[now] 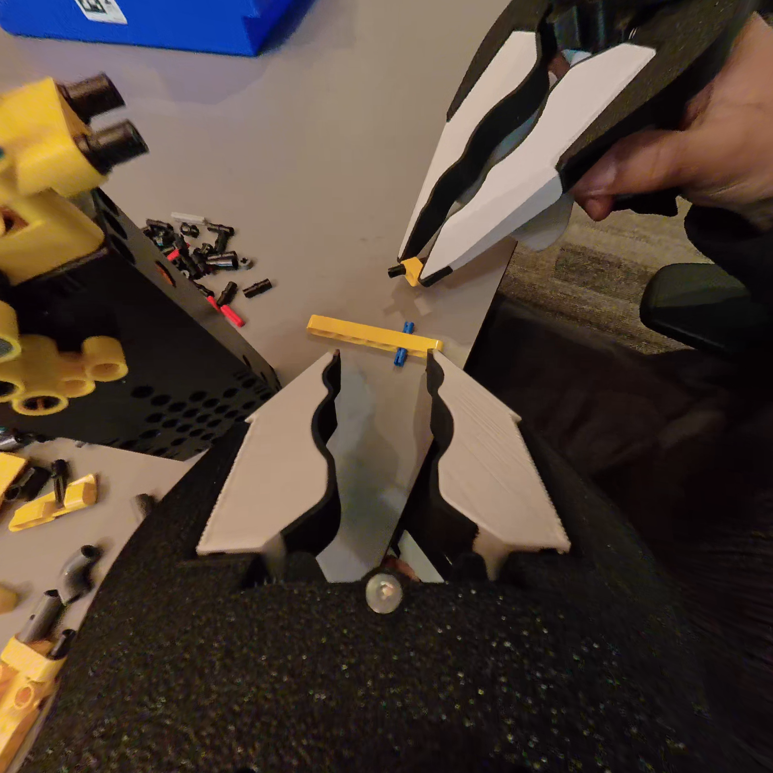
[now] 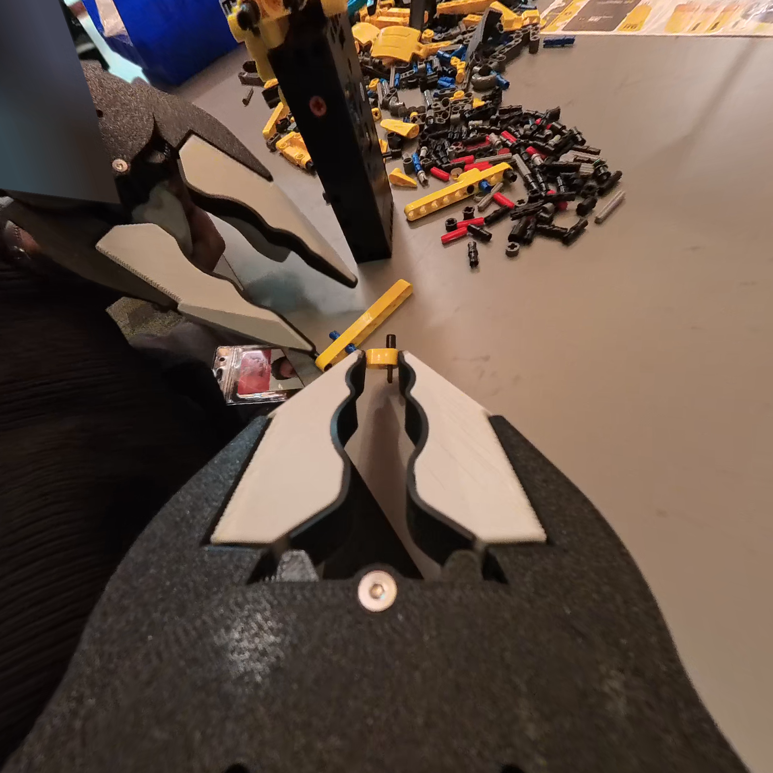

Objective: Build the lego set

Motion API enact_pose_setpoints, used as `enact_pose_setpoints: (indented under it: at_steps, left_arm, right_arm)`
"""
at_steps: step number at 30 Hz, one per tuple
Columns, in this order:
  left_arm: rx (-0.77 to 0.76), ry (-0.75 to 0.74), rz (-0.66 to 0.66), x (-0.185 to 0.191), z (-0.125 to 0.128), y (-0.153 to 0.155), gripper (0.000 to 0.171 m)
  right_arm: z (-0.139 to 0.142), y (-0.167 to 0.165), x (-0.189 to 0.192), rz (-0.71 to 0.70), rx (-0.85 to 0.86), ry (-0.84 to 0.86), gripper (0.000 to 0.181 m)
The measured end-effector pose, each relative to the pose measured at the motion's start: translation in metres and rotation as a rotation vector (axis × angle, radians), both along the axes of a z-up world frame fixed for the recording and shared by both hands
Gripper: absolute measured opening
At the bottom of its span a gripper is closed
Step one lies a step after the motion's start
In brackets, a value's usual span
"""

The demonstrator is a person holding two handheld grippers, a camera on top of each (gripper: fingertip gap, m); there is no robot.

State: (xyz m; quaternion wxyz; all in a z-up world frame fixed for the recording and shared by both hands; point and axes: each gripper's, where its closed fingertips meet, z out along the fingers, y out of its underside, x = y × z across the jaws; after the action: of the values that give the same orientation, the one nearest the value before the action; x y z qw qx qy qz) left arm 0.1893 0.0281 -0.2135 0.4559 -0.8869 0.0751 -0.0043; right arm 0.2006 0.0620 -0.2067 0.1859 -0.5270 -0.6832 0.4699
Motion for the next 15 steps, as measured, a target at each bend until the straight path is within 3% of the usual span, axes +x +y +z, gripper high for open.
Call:
enact_pose_setpoints:
  at_steps: [8,12,15]
  left_arm:
    - [-0.003,0.108,-0.058,0.01,0.016,0.012,0.041]
    - [-0.103,0.44,-0.017,-0.003,0.012,0.018,0.042]
    - [-0.107,0.648,0.007,-0.008,0.017,0.024,0.042]
  right_arm:
    - [0.008,0.016,0.005,-0.068,0.071,0.023,0.015]
    - [0.018,0.03,0.013,-0.108,0.053,0.06,0.015]
    - [0.042,0.02,0.017,-0.079,-0.045,0.135,0.015]
